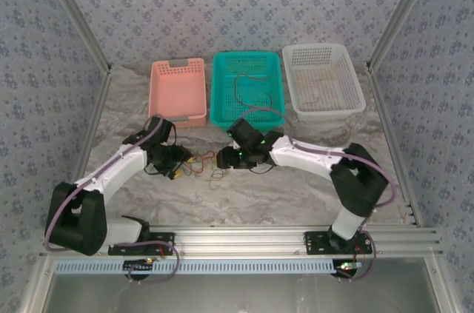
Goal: Untangle the cables
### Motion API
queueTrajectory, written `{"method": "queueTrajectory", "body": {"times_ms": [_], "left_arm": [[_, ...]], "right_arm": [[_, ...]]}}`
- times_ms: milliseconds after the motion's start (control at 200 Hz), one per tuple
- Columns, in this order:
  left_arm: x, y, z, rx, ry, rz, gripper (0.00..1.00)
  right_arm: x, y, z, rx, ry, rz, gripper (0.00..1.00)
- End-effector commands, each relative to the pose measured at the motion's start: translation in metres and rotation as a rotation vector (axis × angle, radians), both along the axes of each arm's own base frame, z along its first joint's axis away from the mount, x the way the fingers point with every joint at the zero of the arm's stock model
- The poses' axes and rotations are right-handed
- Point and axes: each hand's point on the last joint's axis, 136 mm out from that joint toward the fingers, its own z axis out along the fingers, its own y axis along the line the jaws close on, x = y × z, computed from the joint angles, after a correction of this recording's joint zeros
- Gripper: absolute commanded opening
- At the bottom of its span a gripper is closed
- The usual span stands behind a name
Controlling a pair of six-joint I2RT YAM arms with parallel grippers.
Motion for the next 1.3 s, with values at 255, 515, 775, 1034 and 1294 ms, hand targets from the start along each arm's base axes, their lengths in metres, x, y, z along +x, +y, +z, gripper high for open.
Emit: {"method": "queueTrajectory", "body": {"times_ms": [255, 515, 775, 1034, 1294], "left_arm": [[0.004, 0.011, -0.024, 0.059, -0.039, -0.013, 0.31], [0.003, 0.01, -0.016, 0.047, -0.062, -0.005, 0.35], [0.004, 0.004, -0.013, 0.039, -0.068, -0.019, 0.37], [0.004, 0.004, -0.023, 0.066, -0.049, -0.041, 0.49], [0.011, 0.018, -0.043, 0.17, -0.039, -0.033, 0.13]], "right_arm": [[0.011, 0.017, -0.042, -0.213, -0.005, -0.054, 0.47], [0.003, -0.006, -0.016, -0.244, -0.08, -0.107, 0.52], [-0.011, 0.004, -0.042, -0.189, 0.048, -0.096, 0.52], [-0.009, 0.018, -0.061, -0.16, 0.127, -0.126, 0.32], [-0.001, -0.001, -0.041, -0.186, 0.075, -0.172, 0.0]]}}
